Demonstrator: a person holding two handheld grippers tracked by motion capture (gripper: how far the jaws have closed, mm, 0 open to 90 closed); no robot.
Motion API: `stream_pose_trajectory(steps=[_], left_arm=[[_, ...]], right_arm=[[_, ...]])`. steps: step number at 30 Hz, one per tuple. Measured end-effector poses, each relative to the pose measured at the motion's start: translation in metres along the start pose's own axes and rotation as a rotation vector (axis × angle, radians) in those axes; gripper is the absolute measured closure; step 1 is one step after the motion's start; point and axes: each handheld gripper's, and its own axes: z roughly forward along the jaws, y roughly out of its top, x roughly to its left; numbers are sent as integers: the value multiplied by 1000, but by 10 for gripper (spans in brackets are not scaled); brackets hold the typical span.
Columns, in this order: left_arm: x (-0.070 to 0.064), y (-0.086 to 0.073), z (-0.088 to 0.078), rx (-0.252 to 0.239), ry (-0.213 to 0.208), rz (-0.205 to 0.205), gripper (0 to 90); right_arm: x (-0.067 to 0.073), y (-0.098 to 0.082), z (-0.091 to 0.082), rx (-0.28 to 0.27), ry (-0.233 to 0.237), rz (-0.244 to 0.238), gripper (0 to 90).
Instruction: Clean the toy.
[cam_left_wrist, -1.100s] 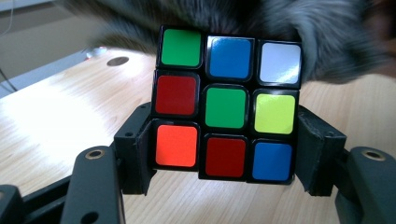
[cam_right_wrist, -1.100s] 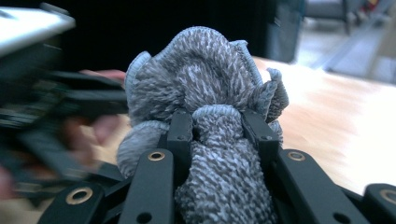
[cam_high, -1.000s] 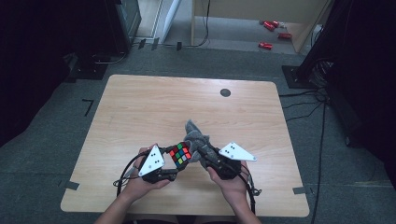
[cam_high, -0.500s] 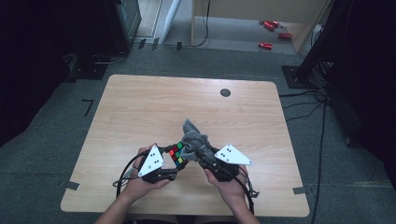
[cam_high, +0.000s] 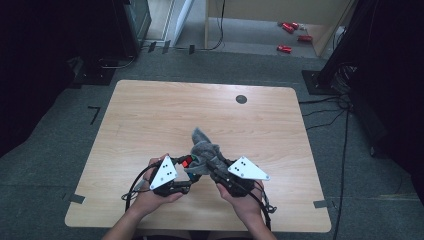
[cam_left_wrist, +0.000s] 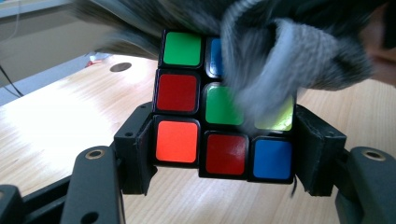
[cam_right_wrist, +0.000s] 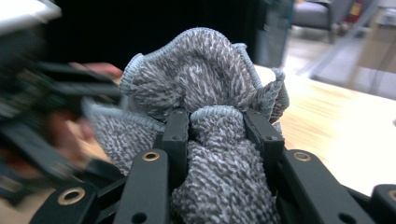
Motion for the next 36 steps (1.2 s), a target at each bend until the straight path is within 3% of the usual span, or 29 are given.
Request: stream_pose_trajectory(steps=[2,4,7,10,12,13,17,20,24,27,29,32,36], left_arm=[[3,0,-1,-1,4,-11,343],[4,-1,0,15,3,-5,344],[3,-3,2,26,-3,-4,343],[1,1,1,-1,-27,-16,343],[-1,1,0,3,1,11,343],[-1,1,0,-4,-3,7,343],[2,2,-3,-27,-18,-8,343],[3,0,-1,-11,-17,-1,343],[0,-2,1,-2,-17,8,344],[-3,3,-3,-33,-11,25,343],[-4,4,-7,-64,-9,36,344],[-2,6,-10,-99,-30,22,345],[-1,4,-9,-91,-37,20,345]], right_arm=[[-7,-3,0,24,-26,16,660],[-8,-1,-2,15,-19,32,659],[3,8,-7,-30,25,-8,656],[15,12,-7,-45,59,-47,653],[15,9,-5,-49,61,-47,652],[12,8,-4,-42,61,-27,653],[-7,0,-1,16,-15,47,654],[-12,3,-5,-3,-22,68,653],[1,12,-10,-51,39,24,650],[11,11,-6,-38,60,-12,646],[5,9,-5,-43,59,24,644],[-14,3,-4,3,5,88,645],[-28,1,-7,10,-21,153,643]])
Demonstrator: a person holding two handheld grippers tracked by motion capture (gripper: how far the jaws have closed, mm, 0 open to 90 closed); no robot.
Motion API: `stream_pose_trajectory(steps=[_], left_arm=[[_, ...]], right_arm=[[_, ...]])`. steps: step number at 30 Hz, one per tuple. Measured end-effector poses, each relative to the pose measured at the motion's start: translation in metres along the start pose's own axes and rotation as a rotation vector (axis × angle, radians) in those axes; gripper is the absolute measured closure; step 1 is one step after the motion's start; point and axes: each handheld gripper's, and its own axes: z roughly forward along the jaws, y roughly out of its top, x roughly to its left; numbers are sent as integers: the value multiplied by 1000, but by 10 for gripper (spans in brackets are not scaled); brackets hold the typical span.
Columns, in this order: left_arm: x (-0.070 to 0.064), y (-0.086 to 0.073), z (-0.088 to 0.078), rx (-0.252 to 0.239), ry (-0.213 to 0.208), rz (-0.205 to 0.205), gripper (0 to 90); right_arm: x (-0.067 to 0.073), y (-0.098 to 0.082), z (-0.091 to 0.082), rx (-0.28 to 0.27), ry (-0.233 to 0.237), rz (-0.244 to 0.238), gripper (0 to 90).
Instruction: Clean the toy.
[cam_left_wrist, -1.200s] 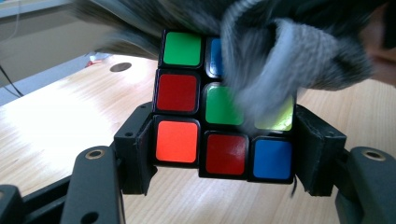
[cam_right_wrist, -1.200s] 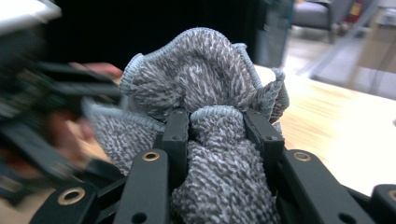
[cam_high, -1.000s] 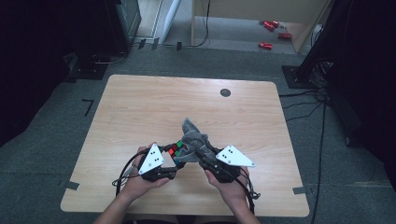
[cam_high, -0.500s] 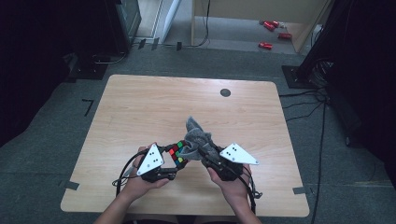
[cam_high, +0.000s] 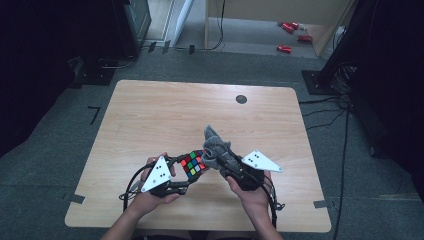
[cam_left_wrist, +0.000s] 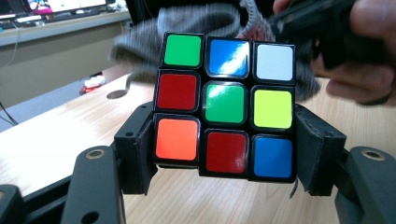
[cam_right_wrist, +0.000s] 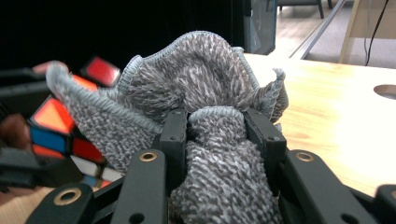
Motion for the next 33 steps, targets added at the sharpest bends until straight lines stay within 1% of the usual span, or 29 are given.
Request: stream_pose_trajectory(steps=[1,3,6,7,8,9,10,11,12,13,14,15,17,19,20,21,23,24,25,26,27,28,29,30,31,32,33], left_arm=[[0,-1,1,7,2,-1,344],[1,-3,2,18,5,-8,345],[0,-2,2,11,1,-7,344],[0,-1,1,-1,0,-10,345],[-1,1,0,-16,1,-13,345],[-1,2,-1,-13,16,-2,344],[-2,2,-2,-12,23,8,344],[-1,2,-4,-16,23,5,344],[0,2,-4,-22,21,-4,345],[1,3,-5,-30,18,-14,344],[2,3,-5,-34,15,-23,345],[3,3,-5,-30,17,-21,345],[2,1,-3,-4,18,0,345],[0,-3,1,35,31,31,345],[0,-3,2,43,34,34,345],[-1,-4,4,51,36,41,345],[-4,-3,5,51,28,48,345],[-6,-2,5,47,23,50,345],[-7,-1,4,37,21,51,345],[-8,0,3,27,21,49,345],[-8,1,2,28,31,53,345],[-7,1,2,28,33,52,345],[-6,1,1,29,32,44,345],[-4,1,1,33,35,35,346],[-3,1,3,51,47,36,345],[-3,1,4,81,63,50,345],[-3,-1,7,111,82,66,345]], right_arm=[[1,2,-2,-14,1,3,642],[6,8,-6,-45,20,-16,641],[20,13,-10,-77,61,-80,637],[24,13,-9,-70,73,-98,637],[27,11,-6,-51,74,-115,636],[27,7,-2,-34,68,-119,636],[25,4,0,-40,66,-94,636],[20,1,2,-27,62,-62,637],[16,0,4,-4,49,-44,637],[12,-2,5,13,26,-43,638],[9,-3,5,29,13,-34,637],[6,-3,6,40,6,-26,637],[5,-2,4,23,-5,-15,638],[8,3,-1,-11,6,-18,637],[13,7,-5,-38,27,-30,637],[17,10,-7,-51,42,-39,636],[29,13,-10,-73,79,-93,636],[35,13,-9,-75,89,-116,636],[38,13,-8,-64,94,-129,635],[39,11,-5,-52,95,-131,635],[37,7,-2,-48,92,-118,635],[32,4,-1,-49,86,-89,636],[27,2,2,-24,64,-73,636],[22,1,3,0,30,-71,637],[18,-1,2,9,-1,-62,637],[17,0,0,1,-11,-60,636],[20,2,-2,-13,-5,-78,636]])
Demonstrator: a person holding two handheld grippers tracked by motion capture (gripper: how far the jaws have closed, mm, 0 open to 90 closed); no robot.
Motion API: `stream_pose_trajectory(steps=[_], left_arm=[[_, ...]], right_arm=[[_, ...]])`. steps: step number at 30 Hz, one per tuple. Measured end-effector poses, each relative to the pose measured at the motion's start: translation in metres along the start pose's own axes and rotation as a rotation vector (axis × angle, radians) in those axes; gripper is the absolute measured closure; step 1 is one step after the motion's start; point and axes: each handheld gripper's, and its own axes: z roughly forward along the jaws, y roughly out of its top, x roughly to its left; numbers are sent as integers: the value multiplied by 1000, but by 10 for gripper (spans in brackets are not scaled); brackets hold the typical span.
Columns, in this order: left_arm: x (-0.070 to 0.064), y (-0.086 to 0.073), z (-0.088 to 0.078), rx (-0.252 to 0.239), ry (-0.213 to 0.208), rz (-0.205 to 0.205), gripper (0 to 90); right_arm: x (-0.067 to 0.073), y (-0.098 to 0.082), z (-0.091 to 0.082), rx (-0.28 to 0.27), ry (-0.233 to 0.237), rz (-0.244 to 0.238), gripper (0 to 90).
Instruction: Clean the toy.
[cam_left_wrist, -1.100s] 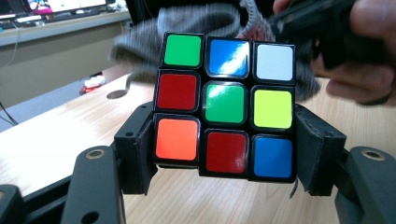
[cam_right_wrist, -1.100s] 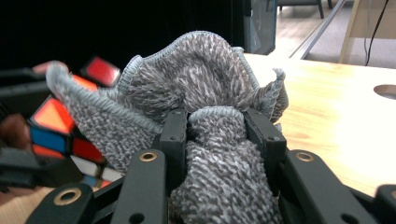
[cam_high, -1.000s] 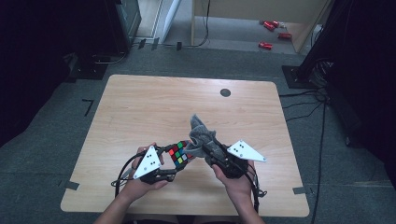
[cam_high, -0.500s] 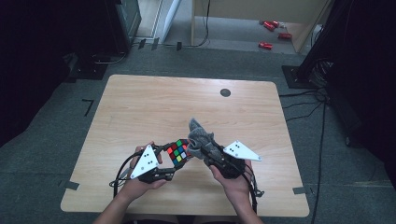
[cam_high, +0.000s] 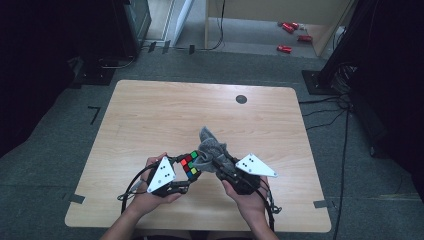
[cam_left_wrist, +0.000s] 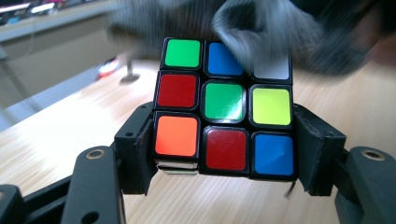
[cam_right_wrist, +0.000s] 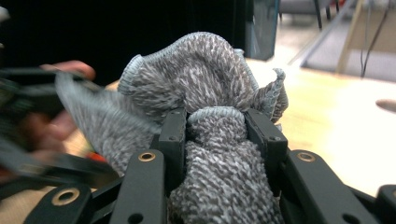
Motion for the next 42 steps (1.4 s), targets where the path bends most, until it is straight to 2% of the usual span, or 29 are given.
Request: stream_pose_trajectory(steps=[2,5,6,7,8,9,11,13,14,16,17,18,19,20,21,23,24,26,28,29,30,31,33,36,37,38,39,41,42], left_arm=[[-3,-1,5,59,23,25,345],[-11,7,8,98,53,52,345],[-14,11,8,120,65,68,346],[-16,13,9,142,88,92,346],[-18,14,9,154,96,99,346],[-18,14,9,160,90,88,347],[-17,15,9,163,87,69,347],[-18,16,11,172,81,60,347],[-19,15,12,182,83,67,347],[-19,14,13,175,64,60,347],[-19,14,13,174,63,57,347],[-19,13,14,173,66,55,347],[-18,13,15,173,65,52,347],[-18,13,14,173,65,50,347],[-18,13,14,173,67,51,347],[-16,13,12,162,74,53,347],[-15,13,11,156,78,50,347],[-13,13,9,149,86,41,347],[-11,13,8,143,81,31,347],[-10,12,7,129,71,14,347],[-9,12,7,124,66,7,347],[-8,12,7,126,68,6,347],[-8,11,9,133,68,8,347],[-10,10,8,115,53,9,347],[-11,10,7,107,61,17,347],[-12,10,7,104,76,27,348],[-11,10,7,100,80,26,348],[-8,7,6,85,67,0,348],[-5,7,5,62,45,-27,348]], right_arm=[[15,8,-4,-31,12,-110,632],[43,9,2,9,45,-286,626],[51,6,6,20,39,-338,621],[57,1,8,20,16,-393,621],[61,-2,9,16,-13,-443,621],[62,-4,10,20,-23,-472,622],[61,-4,10,22,-34,-497,626],[56,-4,11,30,-125,-562,625],[51,-4,12,39,-154,-557,624],[43,-3,10,54,-185,-501,625],[43,-3,9,51,-206,-505,625],[45,-4,9,47,-201,-514,625],[49,-4,8,31,-177,-537,623],[56,-5,8,18,-133,-561,621],[67,-8,10,17,-102,-621,620],[78,-13,14,28,-123,-726,621],[80,-15,15,26,-144,-757,622],[73,-14,15,25,-211,-739,623],[58,-8,12,24,-248,-655,623],[52,-6,11,36,-285,-618,622],[48,-5,10,43,-313,-602,621],[46,-4,8,33,-302,-582,619],[52,-3,4,-5,-220,-584,612],[71,-7,8,-7,-152,-680,608],[73,-10,10,3,-155,-702,607],[73,-13,12,2,-187,-720,607],[69,-13,12,-6,-208,-711,608],[54,-8,10,-1,-232,-606,610],[45,-6,10,15,-280,-561,611]])
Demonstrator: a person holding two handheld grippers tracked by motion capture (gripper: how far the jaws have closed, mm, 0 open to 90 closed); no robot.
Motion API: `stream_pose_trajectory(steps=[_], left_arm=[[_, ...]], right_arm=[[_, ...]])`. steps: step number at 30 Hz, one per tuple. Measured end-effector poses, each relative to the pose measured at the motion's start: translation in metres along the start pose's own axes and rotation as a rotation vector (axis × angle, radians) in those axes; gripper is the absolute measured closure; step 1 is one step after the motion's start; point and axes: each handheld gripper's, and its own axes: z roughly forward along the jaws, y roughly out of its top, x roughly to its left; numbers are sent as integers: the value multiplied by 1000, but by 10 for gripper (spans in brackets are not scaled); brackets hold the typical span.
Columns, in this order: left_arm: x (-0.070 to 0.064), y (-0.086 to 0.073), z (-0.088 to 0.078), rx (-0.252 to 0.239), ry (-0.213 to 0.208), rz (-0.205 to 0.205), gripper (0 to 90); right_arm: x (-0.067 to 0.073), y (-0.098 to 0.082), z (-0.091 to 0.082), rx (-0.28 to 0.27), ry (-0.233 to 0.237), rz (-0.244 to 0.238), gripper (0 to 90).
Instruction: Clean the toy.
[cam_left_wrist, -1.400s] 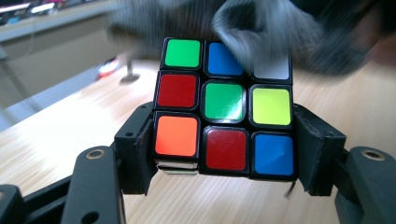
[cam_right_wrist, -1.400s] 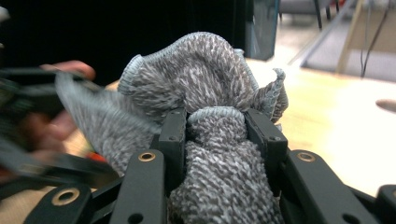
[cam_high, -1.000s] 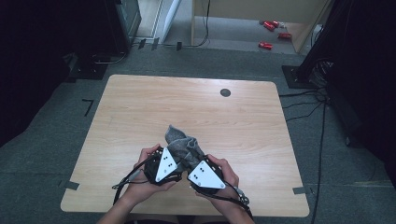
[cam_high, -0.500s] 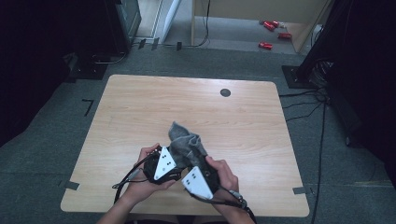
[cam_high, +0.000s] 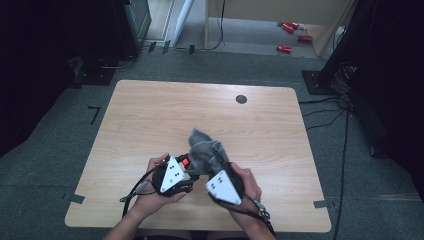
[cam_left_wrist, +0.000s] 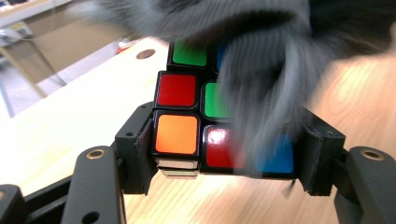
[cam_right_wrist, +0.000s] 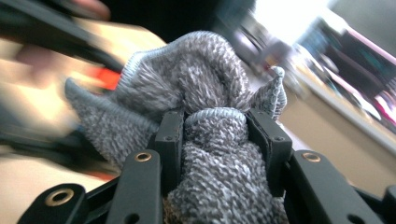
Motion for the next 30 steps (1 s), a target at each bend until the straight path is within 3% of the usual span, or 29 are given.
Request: stream_pose_trajectory(steps=[1,2,4,5,7,9,11,13,15,16,18,20,22,24,26,27,28,30], left_arm=[[3,-1,-2,-24,-16,-24,348],[6,-1,-3,-43,-29,-39,348],[11,-5,-6,-88,-53,-71,348],[13,-6,-6,-104,-64,-87,347],[15,-10,-8,-138,-88,-101,347],[14,-11,-9,-169,-107,-91,347],[15,-10,-12,-199,-127,-93,348],[18,-11,-16,-221,-152,-108,347],[23,-11,-20,-257,-163,-138,347],[25,-10,-21,-261,-158,-141,347],[26,-10,-21,-240,-169,-114,347],[23,-12,-19,-212,-177,-72,347],[18,-12,-16,-203,-193,-56,347],[13,-9,-15,-210,-208,-49,347],[10,-7,-16,-202,-191,-29,347],[11,-7,-17,-203,-189,-28,347],[12,-7,-18,-211,-193,-38,347],[16,-6,-20,-227,-190,-61,347]], right_arm=[[-9,-4,2,27,-35,19,611],[-18,-8,2,31,-32,66,610],[-31,-11,-3,-26,43,220,609],[-36,-10,-7,-91,108,301,609],[-34,-5,-11,-149,171,352,609],[-30,-1,-10,-165,245,360,607],[-27,-3,-4,-117,268,373,608],[-30,-14,4,-69,248,422,613],[-37,-27,14,37,220,463,613],[-41,-33,18,71,228,490,613],[-46,-37,16,54,233,546,612],[-49,-26,7,-23,239,545,609],[-46,-12,-2,-100,270,515,605],[-39,-2,-6,-131,306,476,601],[-32,-3,-3,-114,330,456,602],[-33,-8,0,-120,326,474,603],[-35,-13,4,-87,323,506,604],[-40,-24,12,8,279,515,607]])
